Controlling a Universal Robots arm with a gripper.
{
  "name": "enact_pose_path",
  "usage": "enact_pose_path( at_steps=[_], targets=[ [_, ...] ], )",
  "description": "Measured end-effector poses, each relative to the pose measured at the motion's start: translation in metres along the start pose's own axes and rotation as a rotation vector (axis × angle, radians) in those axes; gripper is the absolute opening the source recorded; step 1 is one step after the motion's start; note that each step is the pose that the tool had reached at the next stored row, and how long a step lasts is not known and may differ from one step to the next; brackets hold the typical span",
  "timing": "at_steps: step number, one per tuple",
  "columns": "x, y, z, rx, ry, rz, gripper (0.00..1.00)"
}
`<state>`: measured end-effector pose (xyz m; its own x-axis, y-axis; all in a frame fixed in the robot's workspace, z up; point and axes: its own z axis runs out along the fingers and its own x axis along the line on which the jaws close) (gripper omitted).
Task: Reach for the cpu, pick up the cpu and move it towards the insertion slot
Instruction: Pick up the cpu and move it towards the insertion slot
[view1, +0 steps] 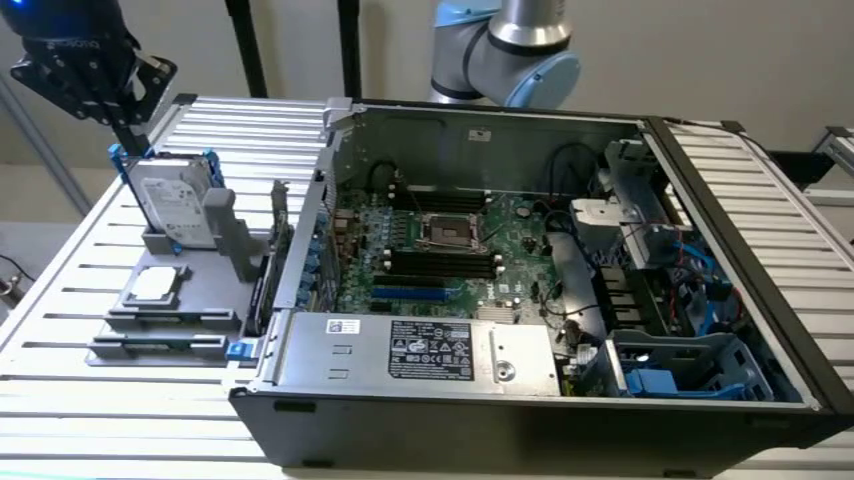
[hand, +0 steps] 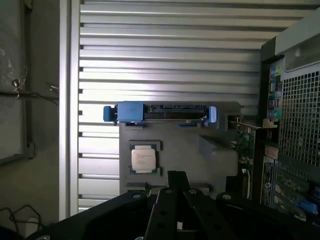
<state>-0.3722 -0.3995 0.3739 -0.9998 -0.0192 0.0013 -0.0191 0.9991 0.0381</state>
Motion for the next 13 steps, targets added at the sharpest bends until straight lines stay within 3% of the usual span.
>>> enact_pose_path(
  at_steps=[5, 13],
  targets=[
    [0.007, -0.0108, 0.0033, 0.0000, 0.0048, 0.000, 0.11],
    [0.024, -0.0186, 0.0092, 0.0015, 0.0125, 0.001, 0.11]
  ],
)
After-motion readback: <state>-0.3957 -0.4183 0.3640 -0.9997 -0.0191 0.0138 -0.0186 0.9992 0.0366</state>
